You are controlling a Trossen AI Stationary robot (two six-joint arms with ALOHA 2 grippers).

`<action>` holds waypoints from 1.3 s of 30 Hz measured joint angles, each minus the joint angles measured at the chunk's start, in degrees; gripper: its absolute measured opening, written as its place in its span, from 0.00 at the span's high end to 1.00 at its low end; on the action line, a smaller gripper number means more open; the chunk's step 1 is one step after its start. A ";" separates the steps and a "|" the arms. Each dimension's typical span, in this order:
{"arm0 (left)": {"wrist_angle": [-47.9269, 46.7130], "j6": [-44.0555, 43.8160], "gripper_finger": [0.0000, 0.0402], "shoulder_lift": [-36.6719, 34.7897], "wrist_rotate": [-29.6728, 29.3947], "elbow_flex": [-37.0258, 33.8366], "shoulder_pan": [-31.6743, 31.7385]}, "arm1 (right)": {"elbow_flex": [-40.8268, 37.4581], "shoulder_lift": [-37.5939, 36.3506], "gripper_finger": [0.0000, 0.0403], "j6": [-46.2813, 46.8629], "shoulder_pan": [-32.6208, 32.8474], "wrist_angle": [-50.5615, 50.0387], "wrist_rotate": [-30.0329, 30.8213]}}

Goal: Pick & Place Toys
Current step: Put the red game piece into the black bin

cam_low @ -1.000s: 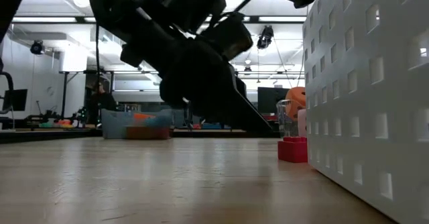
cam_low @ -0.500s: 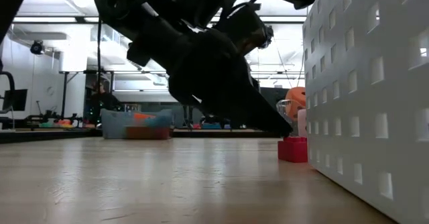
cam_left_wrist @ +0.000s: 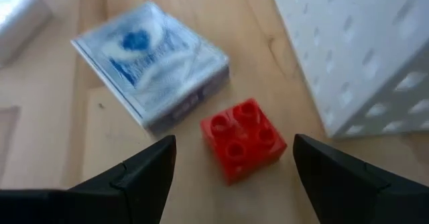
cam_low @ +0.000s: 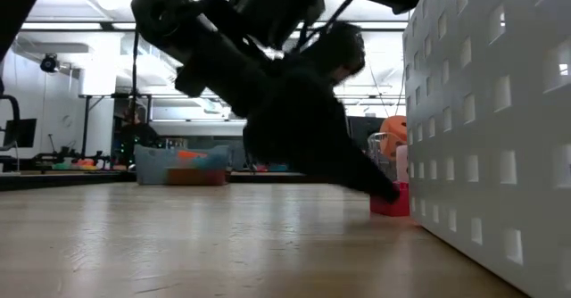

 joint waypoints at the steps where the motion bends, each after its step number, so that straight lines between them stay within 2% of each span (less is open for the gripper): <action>1: -0.28 -0.01 0.25 0.48 0.01 0.13 -0.02 | 0.00 0.01 0.22 0.00 0.00 -0.07 0.00; 8: -0.56 -1.43 0.25 2.42 0.15 2.05 -0.12 | 0.00 0.01 0.22 0.03 0.00 -0.23 0.00; 15: -2.03 -1.95 0.29 2.28 -3.72 2.22 -0.06 | 0.00 0.03 0.22 0.13 0.00 -0.51 0.00; 19: -2.46 -1.95 0.39 2.28 -4.06 2.24 -0.06 | 0.00 0.03 0.22 0.32 0.00 -0.64 0.00; 27: -3.43 -1.93 0.67 2.17 -4.46 2.24 -0.06 | 0.01 0.03 0.22 0.47 0.00 -0.86 0.00; 39: -8.25 -1.69 0.67 1.02 -4.96 2.24 0.03 | 0.01 0.03 0.22 0.22 0.00 -0.89 0.00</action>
